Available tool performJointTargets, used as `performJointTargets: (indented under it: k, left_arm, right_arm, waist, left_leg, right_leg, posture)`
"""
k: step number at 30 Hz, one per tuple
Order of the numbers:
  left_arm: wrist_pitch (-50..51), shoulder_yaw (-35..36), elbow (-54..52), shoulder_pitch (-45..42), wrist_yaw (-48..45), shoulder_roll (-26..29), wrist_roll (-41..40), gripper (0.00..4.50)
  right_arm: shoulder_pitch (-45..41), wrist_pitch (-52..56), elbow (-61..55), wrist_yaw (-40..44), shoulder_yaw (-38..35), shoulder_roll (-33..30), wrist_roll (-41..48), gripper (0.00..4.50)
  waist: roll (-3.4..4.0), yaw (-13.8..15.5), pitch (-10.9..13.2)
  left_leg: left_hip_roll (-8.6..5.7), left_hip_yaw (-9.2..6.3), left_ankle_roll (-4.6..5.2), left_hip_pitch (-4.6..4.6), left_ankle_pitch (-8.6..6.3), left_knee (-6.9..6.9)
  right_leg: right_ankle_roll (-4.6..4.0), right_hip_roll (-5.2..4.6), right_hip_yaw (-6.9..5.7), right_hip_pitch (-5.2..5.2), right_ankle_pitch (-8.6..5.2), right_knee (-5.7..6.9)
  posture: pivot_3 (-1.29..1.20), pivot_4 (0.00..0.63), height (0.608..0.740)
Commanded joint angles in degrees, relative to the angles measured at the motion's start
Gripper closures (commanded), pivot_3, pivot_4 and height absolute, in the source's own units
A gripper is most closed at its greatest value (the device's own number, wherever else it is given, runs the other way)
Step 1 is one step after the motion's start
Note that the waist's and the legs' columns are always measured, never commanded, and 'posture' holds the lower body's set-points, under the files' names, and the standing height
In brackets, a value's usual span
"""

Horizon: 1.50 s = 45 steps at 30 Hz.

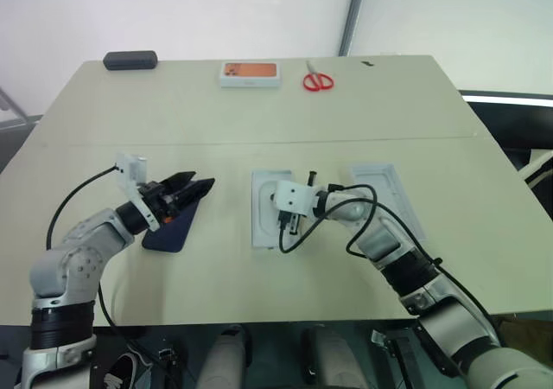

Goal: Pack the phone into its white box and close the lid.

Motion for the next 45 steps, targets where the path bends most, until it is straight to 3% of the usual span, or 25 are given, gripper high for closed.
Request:
performJointTargets:
  k: [1,14,21,25,33,40,45]
  left_arm:
    - [0.29,1.30,-0.94,-0.51,0.21,0.33,-0.89,0.54]
    - [0.85,0.98,-1.21,-0.64,0.45,-0.29,-1.12,0.54]
    - [1.43,0.58,-0.97,-0.18,0.10,0.85,-0.24,0.54]
    - [8.88,2.36,2.82,-1.98,0.56,3.41,-3.75,0.54]
    - [11.89,6.13,9.01,-3.46,-2.11,10.60,-3.10,0.54]
    - [7.57,2.41,18.58,-2.09,-9.92,19.16,4.97,0.54]
    - [5.84,0.82,25.31,-4.08,-13.78,20.89,8.46,0.54]
  right_arm:
    - [-0.60,1.40,1.44,-1.78,-0.84,-0.45,-1.87,4.48]
    - [-0.26,11.21,-0.91,-3.15,-3.94,-0.20,-0.16,4.48]
    - [-0.37,7.95,-5.55,-1.39,-4.13,0.44,2.76,4.48]
    - [-2.56,8.27,-5.76,-1.99,-6.55,1.85,5.14,4.48]
    - [-4.72,9.98,-7.79,-0.29,-9.44,7.38,12.60,4.48]
    - [-5.40,10.71,-5.37,-0.76,-3.07,14.04,11.16,4.48]
    - [-9.26,13.15,0.40,-2.36,-0.47,19.66,9.98,4.48]
  waist:
    - [0.00,0.08,0.00]
    - [-0.02,0.28,-0.01]
    - [-0.02,0.11,-0.01]
    - [-0.01,-0.21,0.00]
    - [-0.03,-1.29,0.02]
    - [0.00,-1.54,0.04]
    - [0.00,-1.38,0.04]
  left_leg:
    - [-0.01,0.00,0.00,0.00,0.00,0.00]
    - [-0.06,-0.01,0.00,0.00,0.00,0.02]
    - [-0.06,0.00,0.00,0.00,0.00,0.02]
    - [-0.02,-0.01,0.00,0.00,0.00,0.00]
    - [0.01,-0.05,0.00,-0.02,0.00,-0.05]
    - [0.03,-0.04,0.00,-0.02,0.00,-0.13]
    - [0.02,-0.04,-0.01,-0.04,0.00,-0.13]
  right_leg:
    - [0.00,0.00,0.00,0.01,0.00,0.00]
    - [0.00,-0.03,-0.03,0.08,0.00,-0.01]
    - [0.00,-0.03,-0.03,0.06,0.00,-0.01]
    - [0.00,0.01,-0.02,0.01,0.00,0.03]
    - [0.00,0.02,-0.01,-0.09,0.00,0.11]
    - [-0.01,0.04,0.08,-0.28,0.00,0.20]
    - [-0.02,0.01,0.08,-0.29,0.01,0.20]
  posture:
    - [0.00,0.150,0.740]
    - [0.00,0.150,0.740]
    - [0.00,0.150,0.740]
    - [0.00,0.150,0.740]
    - [0.00,0.150,0.740]
    - [0.00,0.150,0.740]
    - [0.00,0.150,0.740]
